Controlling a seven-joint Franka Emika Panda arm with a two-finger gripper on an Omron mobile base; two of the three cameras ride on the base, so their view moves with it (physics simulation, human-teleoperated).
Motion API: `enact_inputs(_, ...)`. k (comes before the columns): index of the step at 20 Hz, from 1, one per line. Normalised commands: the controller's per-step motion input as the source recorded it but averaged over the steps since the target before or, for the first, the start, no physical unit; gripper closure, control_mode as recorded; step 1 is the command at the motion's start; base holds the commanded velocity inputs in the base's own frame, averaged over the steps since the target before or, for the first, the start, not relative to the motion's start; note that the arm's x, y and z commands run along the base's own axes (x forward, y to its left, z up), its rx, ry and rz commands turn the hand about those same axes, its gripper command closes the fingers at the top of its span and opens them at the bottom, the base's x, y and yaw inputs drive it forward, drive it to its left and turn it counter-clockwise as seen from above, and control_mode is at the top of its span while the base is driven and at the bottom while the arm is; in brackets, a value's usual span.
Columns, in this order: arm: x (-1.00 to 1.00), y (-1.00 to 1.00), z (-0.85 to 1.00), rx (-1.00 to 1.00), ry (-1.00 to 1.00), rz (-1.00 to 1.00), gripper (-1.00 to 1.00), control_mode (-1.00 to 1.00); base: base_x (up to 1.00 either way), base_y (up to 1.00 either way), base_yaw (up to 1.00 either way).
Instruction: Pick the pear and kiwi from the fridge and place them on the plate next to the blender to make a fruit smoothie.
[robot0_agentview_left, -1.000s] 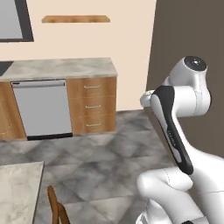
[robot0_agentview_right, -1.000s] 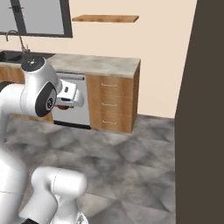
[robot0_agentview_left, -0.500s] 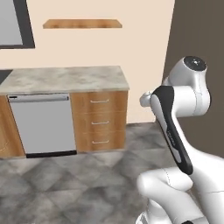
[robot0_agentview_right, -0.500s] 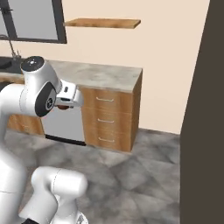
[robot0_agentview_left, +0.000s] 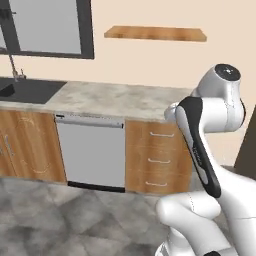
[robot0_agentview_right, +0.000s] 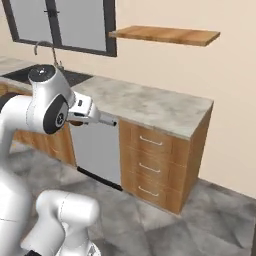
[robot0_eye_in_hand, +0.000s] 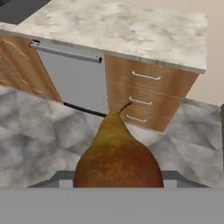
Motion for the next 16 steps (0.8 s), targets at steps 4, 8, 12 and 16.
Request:
enact_inputs(4,0.00,0.00,0.00,0.00,0.00,0.00,1.00,1.00,0.79,0.10,0.78)
enact_inputs(8,0.00,0.00,0.00,0.00,0.00,0.00,1.00,1.00,0.79,0.12,0.78)
enact_inputs(12,0.00,0.00,0.00,0.00,0.00,0.00,1.00,1.00,0.68,0.22,0.78)
enact_inputs(16,0.00,0.00,0.00,0.00,0.00,0.00,1.00,1.00,0.67,0.34,0.75)
